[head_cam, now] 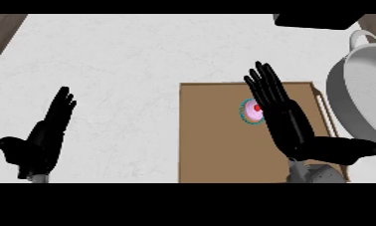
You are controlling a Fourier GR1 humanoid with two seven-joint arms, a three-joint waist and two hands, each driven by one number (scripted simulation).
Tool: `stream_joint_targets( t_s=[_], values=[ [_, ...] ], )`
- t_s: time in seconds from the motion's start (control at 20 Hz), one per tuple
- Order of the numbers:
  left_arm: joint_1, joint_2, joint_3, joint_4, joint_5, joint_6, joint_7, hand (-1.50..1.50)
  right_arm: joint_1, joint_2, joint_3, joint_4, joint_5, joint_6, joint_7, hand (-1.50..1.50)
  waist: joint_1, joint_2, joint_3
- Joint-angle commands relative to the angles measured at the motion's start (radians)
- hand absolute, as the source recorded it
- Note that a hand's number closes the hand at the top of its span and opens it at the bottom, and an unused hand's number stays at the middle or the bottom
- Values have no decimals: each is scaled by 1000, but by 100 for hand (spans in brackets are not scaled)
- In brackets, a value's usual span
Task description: Pick the cupcake from the tray and place it in the pot
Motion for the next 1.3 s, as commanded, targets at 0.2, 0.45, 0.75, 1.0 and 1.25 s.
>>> stream_joint_targets(
  t_s=[0.2,0.45,0.75,1.0,1.25],
  values=[
    [-85,-7,-137,56,-38,-99,101,0,-129,-220,98,97,202,71,225,150,-46,-26,44],
    [-83,-47,-184,68,-21,-118,154,0,-119,-191,-3,49,541,-328,-20,-150,-96,-38,48],
    [-193,-65,-161,135,-3,-162,217,0,-23,-154,-36,-207,495,-354,-48,-150,-60,-37,47],
    [-155,-51,-137,159,-16,-198,141,0,-46,-297,-7,-301,550,-228,337,-150,-50,-38,44],
    [-175,-83,-149,190,-41,-187,133,0,-202,-324,-50,-322,459,-126,677,-150,-39,-34,45]
  ],
)
